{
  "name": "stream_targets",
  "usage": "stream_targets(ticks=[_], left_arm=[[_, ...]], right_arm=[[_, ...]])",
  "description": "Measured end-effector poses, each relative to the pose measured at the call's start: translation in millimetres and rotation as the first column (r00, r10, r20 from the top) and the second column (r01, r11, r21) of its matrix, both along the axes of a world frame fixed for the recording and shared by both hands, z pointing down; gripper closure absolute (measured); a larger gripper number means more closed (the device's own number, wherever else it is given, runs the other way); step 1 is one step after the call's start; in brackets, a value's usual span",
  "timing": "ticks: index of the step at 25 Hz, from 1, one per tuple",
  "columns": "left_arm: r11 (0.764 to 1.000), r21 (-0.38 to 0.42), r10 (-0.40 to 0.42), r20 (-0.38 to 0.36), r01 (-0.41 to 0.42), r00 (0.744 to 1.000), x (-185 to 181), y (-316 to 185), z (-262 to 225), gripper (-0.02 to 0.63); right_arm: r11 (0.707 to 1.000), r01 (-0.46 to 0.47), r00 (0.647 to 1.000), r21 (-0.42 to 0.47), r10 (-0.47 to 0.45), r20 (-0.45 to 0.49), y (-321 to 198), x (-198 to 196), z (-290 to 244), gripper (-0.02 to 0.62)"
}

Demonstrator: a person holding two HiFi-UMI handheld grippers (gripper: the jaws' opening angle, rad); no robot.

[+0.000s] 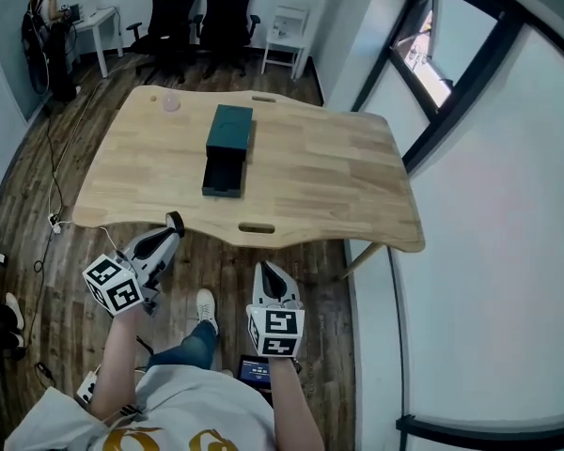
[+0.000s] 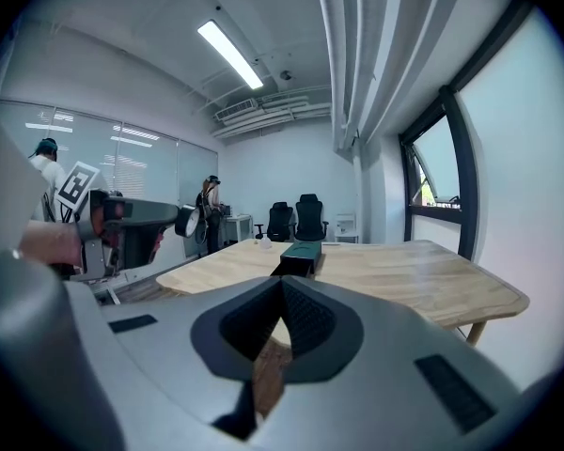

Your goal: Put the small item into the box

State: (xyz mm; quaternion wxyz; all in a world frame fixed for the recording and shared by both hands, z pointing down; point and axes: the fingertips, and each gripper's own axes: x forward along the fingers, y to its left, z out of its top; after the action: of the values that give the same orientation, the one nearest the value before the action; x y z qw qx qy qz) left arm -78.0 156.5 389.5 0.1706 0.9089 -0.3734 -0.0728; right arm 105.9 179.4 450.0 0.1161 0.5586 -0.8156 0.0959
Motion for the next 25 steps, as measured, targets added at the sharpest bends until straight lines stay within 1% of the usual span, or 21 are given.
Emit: stream_targets(ticks=[4,9,12,14,17,19,22,25], left_arm=[[1.0,-0.015,0.017,0.0,-0.017,1.0,3,-77,6,0.577],[0.996,-0.018,0.088,0.014,-0.088,0.996,13,-185,7,0.577],[0.993,-0.031,0.116,0.001,-0.116,0.993,20,-249,5,0.577],[0.99,-0.027,0.141,0.0,-0.141,0.99,24,-283,5,0.577],[0.984,-0.007,0.179,-0.025,-0.179,0.983,28,-319,5,0.577],[0.98,-0.008,0.197,-0.038,-0.198,0.98,29,-334,10,0.577],[0.978,-0.029,0.206,-0.039,-0.207,0.978,29,-348,20,0.577],[0.977,-0.043,0.207,-0.038,-0.209,0.978,32,-354,25,0.577]], right_arm=[[1.0,-0.016,1.0,-0.009,0.016,-0.002,-71,0,3,0.591],[0.997,-0.062,0.998,-0.04,0.063,0.007,-176,2,7,0.592],[0.996,-0.066,0.998,-0.053,0.067,0.008,-236,-6,10,0.592],[0.996,-0.066,0.998,-0.064,0.067,0.006,-268,-12,13,0.592],[0.995,-0.067,0.998,-0.074,0.067,0.007,-304,-16,18,0.592],[0.994,-0.072,0.997,-0.082,0.073,0.007,-321,-17,23,0.591],[0.992,-0.083,0.996,-0.099,0.084,0.007,-335,-16,30,0.591],[0.991,-0.07,0.997,-0.115,0.072,0.013,-340,-18,34,0.591]])
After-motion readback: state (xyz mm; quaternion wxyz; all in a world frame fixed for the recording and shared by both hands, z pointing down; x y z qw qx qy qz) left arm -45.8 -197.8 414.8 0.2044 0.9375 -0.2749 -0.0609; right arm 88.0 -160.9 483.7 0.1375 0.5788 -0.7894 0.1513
